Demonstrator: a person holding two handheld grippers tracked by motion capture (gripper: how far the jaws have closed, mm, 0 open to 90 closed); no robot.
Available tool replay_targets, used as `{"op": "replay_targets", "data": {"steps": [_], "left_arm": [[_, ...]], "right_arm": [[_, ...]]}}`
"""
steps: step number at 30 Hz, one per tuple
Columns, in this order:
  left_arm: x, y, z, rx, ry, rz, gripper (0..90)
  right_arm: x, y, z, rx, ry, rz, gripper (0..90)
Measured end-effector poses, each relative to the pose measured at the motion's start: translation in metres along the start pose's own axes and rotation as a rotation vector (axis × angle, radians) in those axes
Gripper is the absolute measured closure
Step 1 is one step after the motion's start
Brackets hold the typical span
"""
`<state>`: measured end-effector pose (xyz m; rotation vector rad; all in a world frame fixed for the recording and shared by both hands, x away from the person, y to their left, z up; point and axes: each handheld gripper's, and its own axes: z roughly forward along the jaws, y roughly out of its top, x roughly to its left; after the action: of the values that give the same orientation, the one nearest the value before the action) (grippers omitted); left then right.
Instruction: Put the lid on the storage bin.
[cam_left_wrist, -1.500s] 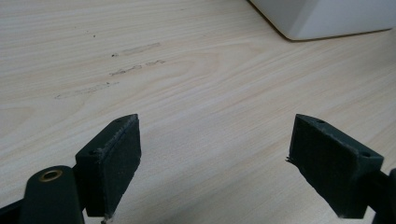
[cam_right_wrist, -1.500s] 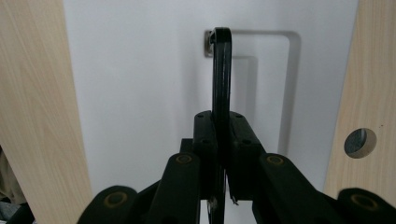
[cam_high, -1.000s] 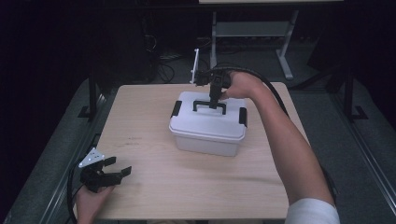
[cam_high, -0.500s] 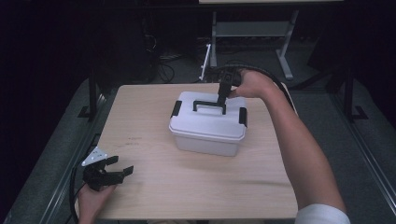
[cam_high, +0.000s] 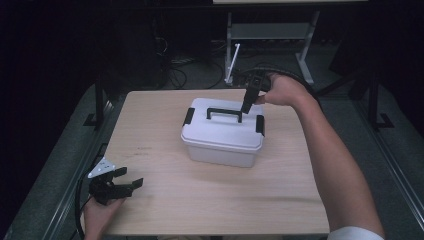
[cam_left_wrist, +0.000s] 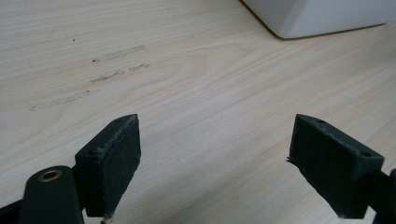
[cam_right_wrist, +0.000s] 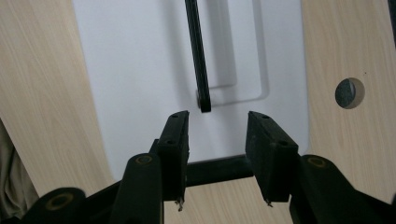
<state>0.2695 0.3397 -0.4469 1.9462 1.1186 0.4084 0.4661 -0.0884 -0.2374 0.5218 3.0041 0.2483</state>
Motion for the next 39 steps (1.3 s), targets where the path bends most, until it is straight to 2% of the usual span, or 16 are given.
{"op": "replay_targets", "data": {"steps": [20,39], "left_arm": [[0.001,0.0,0.001,0.009,0.001,0.0,15.8],[0.001,0.0,0.001,0.012,0.004,0.003,15.8]], "right_arm": [[-0.005,-0.039,-0.015,-0.03,-0.02,0.075,56.3],[-0.004,-0.071,-0.015,-0.043,-0.022,0.122,54.4]]}}
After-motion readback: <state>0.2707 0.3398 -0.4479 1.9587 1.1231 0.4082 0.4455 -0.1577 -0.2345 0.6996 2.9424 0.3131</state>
